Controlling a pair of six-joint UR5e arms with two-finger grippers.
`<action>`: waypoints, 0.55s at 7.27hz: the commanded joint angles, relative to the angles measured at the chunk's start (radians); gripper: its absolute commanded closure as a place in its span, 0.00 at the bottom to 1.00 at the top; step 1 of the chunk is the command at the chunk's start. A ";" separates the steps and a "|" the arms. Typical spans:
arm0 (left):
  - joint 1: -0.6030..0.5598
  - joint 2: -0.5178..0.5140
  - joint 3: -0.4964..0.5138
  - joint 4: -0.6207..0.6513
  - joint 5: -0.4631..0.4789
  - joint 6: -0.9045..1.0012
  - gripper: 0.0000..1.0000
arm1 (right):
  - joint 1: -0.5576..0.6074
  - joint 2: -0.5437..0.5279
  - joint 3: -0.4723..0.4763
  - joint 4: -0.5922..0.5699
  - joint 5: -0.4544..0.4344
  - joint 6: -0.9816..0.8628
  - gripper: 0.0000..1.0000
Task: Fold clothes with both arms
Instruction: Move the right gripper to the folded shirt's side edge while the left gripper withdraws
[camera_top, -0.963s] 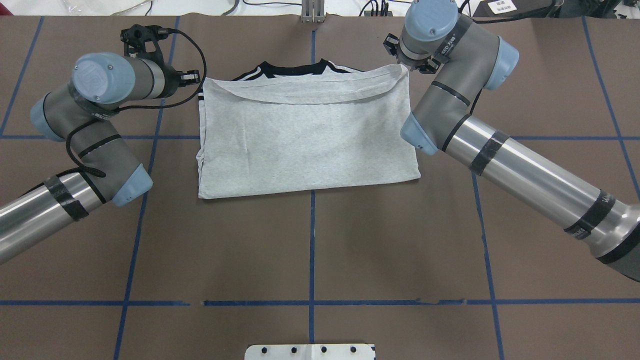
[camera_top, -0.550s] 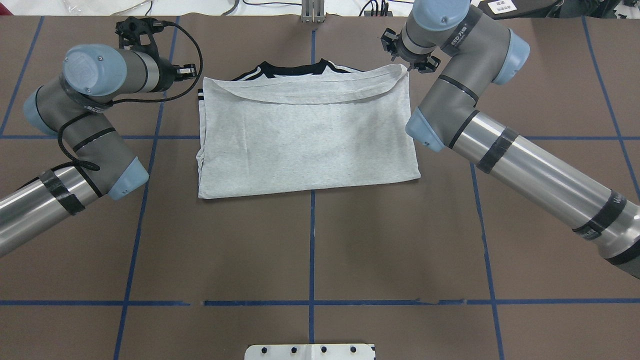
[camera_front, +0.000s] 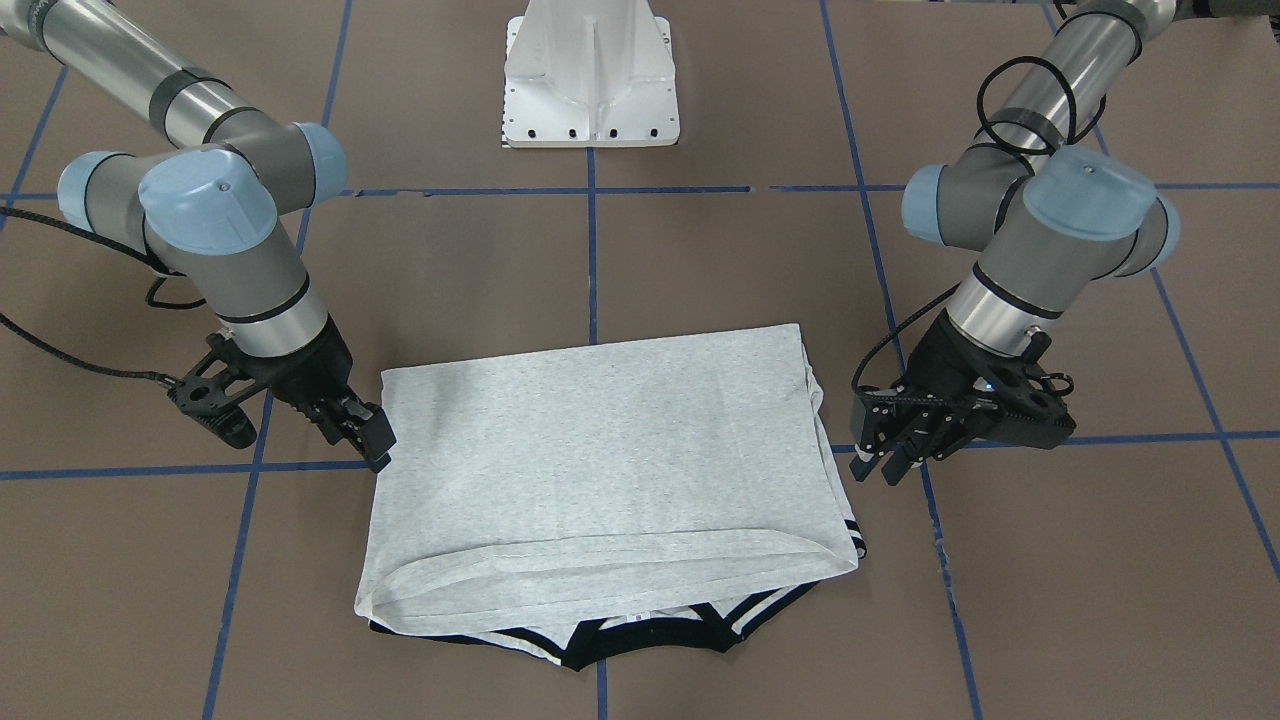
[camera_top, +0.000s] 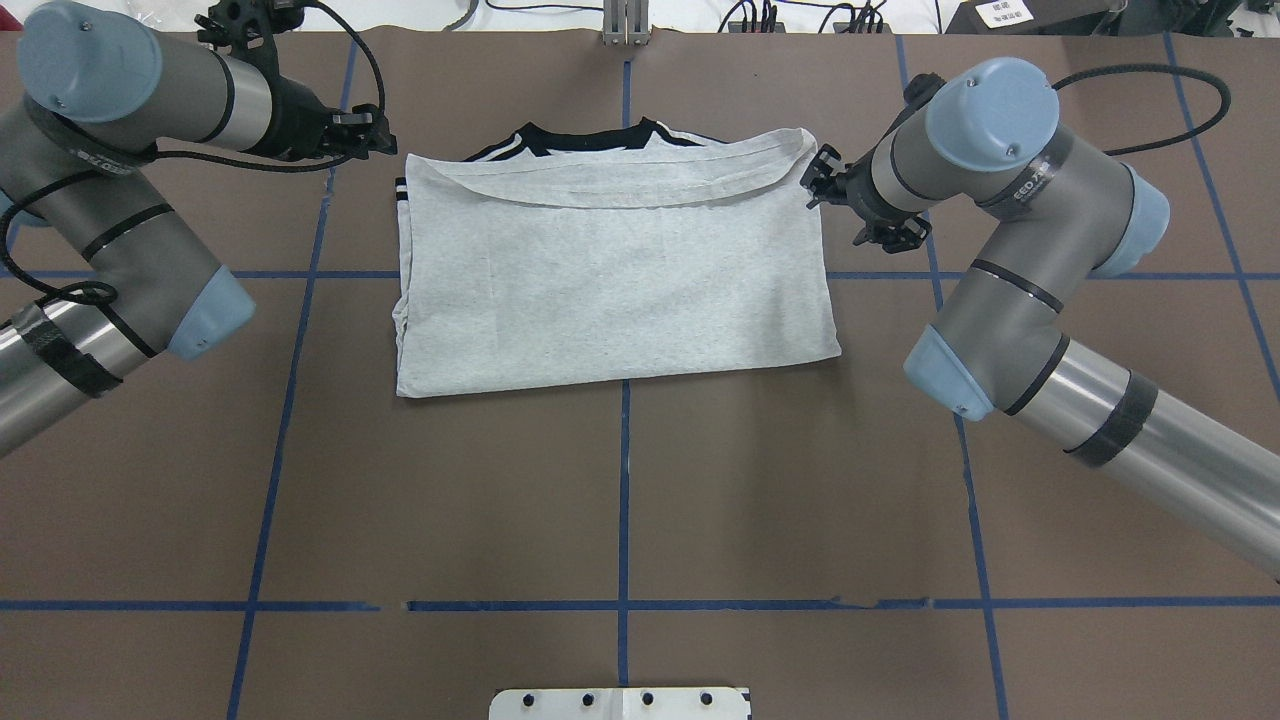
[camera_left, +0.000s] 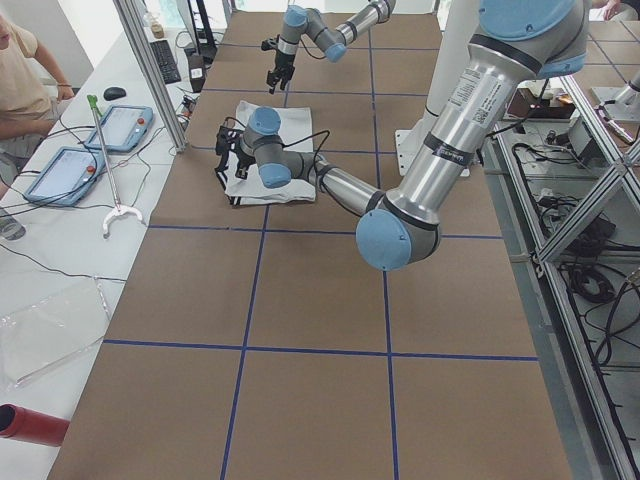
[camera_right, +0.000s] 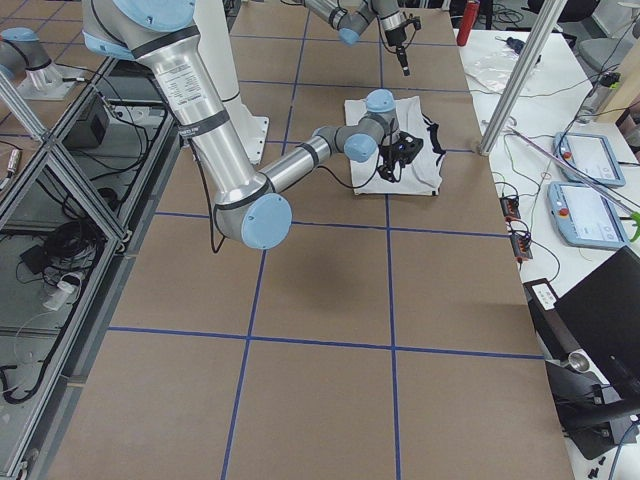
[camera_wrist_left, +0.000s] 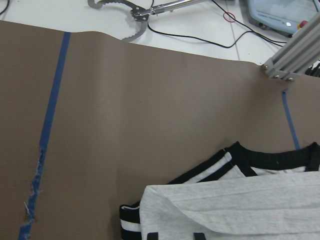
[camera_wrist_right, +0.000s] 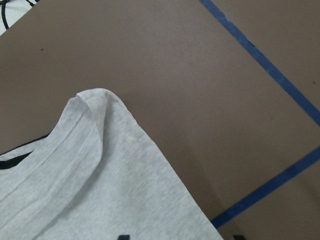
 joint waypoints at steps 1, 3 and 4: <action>-0.030 0.009 -0.018 0.005 -0.039 0.002 0.48 | -0.085 -0.114 0.075 0.003 -0.034 0.092 0.22; -0.039 0.008 -0.016 0.003 -0.039 0.002 0.47 | -0.149 -0.153 0.077 0.004 -0.066 0.146 0.20; -0.039 0.008 -0.018 0.003 -0.039 0.002 0.47 | -0.168 -0.142 0.080 0.004 -0.084 0.196 0.21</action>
